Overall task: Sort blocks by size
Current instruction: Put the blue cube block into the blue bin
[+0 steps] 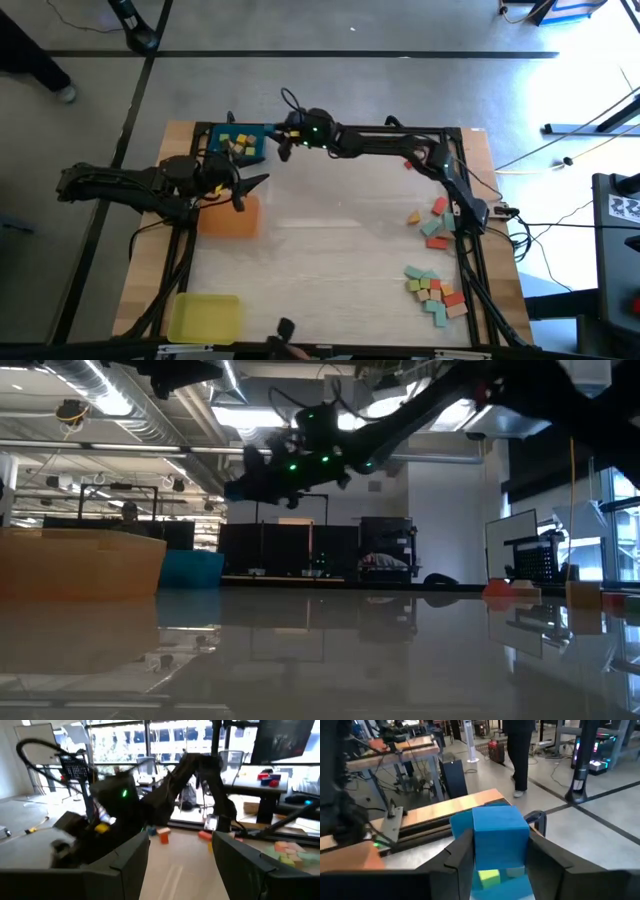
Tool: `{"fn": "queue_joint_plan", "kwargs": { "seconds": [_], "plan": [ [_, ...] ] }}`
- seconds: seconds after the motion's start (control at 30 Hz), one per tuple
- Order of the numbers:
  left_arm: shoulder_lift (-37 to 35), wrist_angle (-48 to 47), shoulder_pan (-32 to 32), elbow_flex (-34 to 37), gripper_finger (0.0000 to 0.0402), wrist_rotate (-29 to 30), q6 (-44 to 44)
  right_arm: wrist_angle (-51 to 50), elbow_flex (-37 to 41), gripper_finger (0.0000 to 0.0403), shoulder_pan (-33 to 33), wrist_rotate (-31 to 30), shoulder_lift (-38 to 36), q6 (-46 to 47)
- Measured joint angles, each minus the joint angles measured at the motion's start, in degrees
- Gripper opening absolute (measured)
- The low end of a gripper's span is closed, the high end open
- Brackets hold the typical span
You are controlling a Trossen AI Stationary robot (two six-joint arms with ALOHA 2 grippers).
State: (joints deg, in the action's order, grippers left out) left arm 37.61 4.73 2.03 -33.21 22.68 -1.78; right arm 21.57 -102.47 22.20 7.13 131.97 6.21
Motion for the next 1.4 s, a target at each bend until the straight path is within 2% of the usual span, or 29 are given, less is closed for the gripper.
{"fn": "queue_joint_plan", "kwargs": {
  "seconds": [0.33, 0.53, 0.7, 0.9, 1.13, 1.4],
  "plan": [
    [-0.01, 0.64, -0.38, 0.00, 0.0205, 0.02, -1.25, -0.76, -22.82, 0.0147, 0.81, 0.59, 14.44, -1.86],
    [-0.01, 0.12, -0.49, 0.00, 0.0205, 0.00, -1.27, -0.66, -30.07, 0.0147, 2.65, 1.47, 20.20, -1.77],
    [-0.02, 0.59, -0.65, 0.00, 0.0205, 0.00, -1.87, 2.65, -31.48, 0.0147, 3.02, 1.46, 22.92, -1.39],
    [-0.01, 0.66, -0.65, 0.00, 0.0205, 0.00, -2.18, 4.04, -31.50, 0.0147, 2.99, -1.98, 23.03, -0.21],
    [-0.01, 1.05, -0.70, 0.00, 0.0205, 0.01, -2.59, 2.28, -31.55, 0.0147, 3.50, -2.00, 23.03, 0.49],
    [0.08, 1.80, -0.69, 0.00, 0.0205, 0.02, -2.74, -0.58, -31.55, 0.0147, 4.71, 2.42, 23.03, 5.36]
  ]
}}
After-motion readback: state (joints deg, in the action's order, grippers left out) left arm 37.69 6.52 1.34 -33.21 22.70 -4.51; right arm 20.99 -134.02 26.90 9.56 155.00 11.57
